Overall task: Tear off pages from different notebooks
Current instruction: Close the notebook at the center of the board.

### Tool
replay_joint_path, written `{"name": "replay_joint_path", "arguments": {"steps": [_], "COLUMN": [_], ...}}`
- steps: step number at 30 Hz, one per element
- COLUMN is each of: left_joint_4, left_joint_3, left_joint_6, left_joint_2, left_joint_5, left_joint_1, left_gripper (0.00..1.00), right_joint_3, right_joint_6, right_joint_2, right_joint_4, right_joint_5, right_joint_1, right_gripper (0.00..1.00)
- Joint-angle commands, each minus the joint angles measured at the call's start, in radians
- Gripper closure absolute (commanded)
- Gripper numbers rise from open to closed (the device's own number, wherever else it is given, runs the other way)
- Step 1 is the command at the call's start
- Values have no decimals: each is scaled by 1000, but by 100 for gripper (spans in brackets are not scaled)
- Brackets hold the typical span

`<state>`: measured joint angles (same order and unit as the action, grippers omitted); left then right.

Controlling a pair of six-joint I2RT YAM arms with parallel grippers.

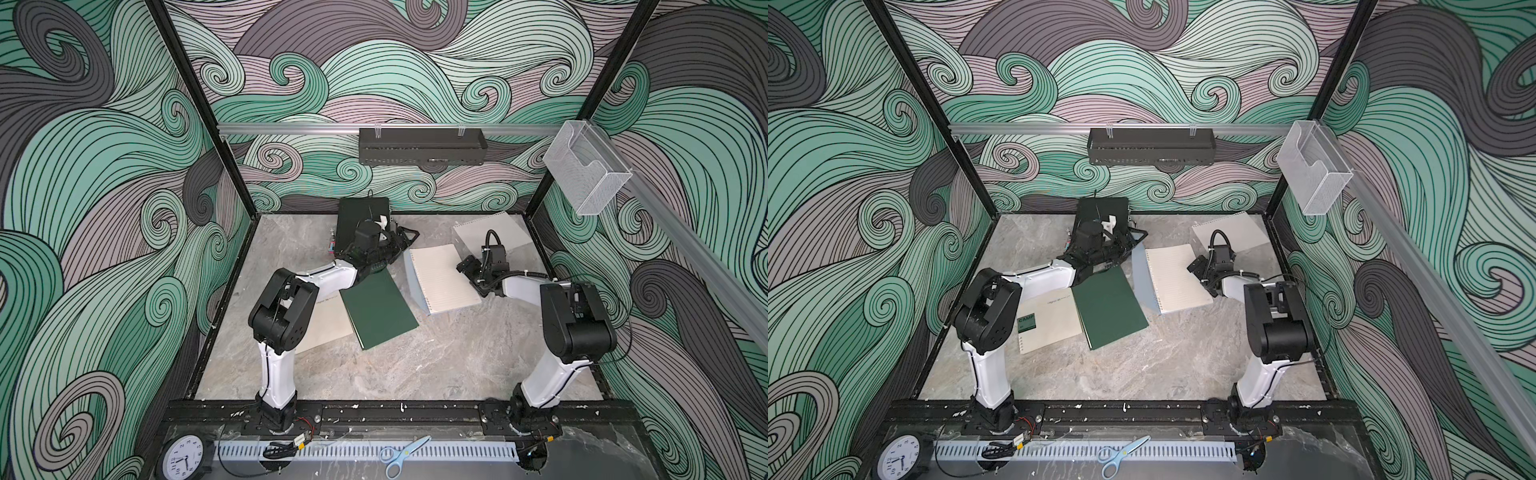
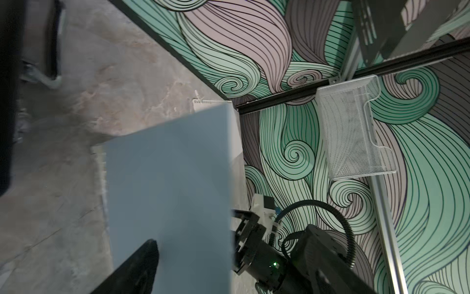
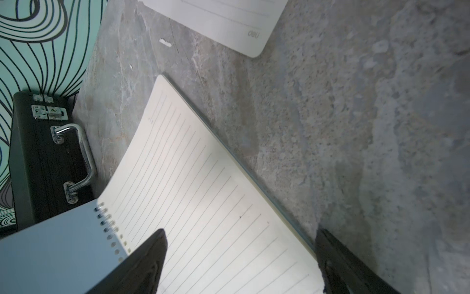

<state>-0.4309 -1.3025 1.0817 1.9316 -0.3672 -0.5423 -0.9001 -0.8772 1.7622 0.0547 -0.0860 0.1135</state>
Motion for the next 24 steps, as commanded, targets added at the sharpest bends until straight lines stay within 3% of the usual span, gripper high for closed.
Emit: {"name": "replay_joint_path", "arguments": {"steps": [1,14,18,24], "left_joint_4": [75,77,150,337], "left_joint_3": [-82,-265,-204,-120], "left_joint_6": [-38,-60,-191,-426], "left_joint_2": [40,251,158,-93], "left_joint_5": [14,-28,57,252], "left_joint_1": [-22,-68,-72,-98], "left_gripper": [8,8,8,7], "right_joint_3": [38,88,145,161], "right_joint_6": [-31,-64,-62,-36], "right_joint_2": [-13,-106,-222,-406], "right_joint_4": [-74,-23,34,-6], "right_joint_5": [25,73,143,436], "right_joint_1": [13,34,61,216], "right_gripper": [10,9,9,9]}}
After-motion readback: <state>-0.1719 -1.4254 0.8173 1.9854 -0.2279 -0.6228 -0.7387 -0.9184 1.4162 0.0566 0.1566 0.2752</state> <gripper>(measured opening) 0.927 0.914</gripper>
